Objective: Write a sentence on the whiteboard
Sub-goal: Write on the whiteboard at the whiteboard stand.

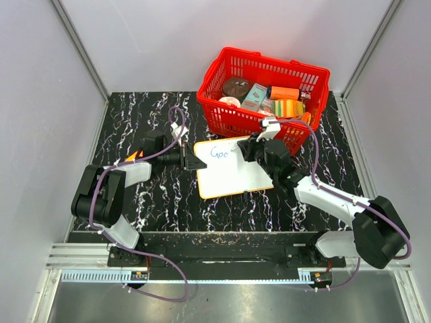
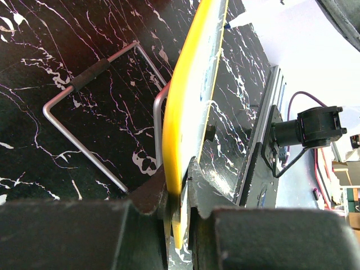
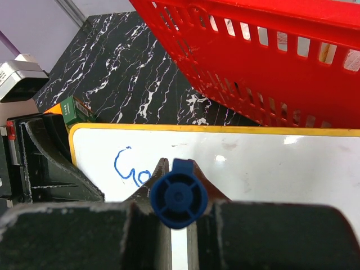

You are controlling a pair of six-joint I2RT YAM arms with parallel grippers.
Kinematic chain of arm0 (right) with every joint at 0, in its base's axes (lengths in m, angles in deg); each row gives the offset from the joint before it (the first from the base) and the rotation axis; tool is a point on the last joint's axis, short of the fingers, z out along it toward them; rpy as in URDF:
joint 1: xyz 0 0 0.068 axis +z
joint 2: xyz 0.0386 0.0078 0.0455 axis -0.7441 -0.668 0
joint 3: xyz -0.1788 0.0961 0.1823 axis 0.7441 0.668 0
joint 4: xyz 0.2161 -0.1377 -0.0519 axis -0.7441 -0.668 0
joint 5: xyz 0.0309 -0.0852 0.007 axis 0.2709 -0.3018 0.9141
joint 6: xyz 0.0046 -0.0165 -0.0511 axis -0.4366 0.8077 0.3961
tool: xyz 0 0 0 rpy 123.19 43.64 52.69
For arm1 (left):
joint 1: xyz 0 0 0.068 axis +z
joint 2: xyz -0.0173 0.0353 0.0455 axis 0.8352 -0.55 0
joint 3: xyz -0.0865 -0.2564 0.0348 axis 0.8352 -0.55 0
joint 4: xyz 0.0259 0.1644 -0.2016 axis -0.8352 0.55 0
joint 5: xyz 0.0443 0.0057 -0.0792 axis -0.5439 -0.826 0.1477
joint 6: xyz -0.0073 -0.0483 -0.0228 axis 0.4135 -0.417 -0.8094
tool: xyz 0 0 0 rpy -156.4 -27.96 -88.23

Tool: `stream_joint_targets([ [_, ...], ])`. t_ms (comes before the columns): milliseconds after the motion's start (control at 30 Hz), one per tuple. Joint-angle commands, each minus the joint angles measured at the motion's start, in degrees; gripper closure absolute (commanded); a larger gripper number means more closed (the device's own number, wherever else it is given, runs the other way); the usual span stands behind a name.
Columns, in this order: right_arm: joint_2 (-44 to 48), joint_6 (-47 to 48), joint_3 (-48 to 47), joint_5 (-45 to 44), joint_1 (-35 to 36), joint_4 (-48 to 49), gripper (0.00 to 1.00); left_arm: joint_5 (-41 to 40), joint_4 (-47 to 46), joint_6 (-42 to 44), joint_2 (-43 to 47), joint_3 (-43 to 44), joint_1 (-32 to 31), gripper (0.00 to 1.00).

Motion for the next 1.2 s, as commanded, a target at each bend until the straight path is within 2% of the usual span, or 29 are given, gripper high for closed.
stream_joint_targets([
  [0, -0.42, -0.58, -0.72, -2.05, -0.2, 2.81, 1.0, -9.14, 4.39, 8.13, -2.13, -0.25, -0.74, 1.0],
  [400, -2.27, -0.4, -1.24, -2.4, -0.29, 1.93, 1.0, -9.14, 4.39, 8.13, -2.13, -0.25, -0.83, 1.0],
  [1167, -1.57, 0.21, 0.07, 3.05, -0.29, 1.23, 1.0, -9.22, 4.66, 8.22, -2.4, -0.07, -1.0, 1.0],
])
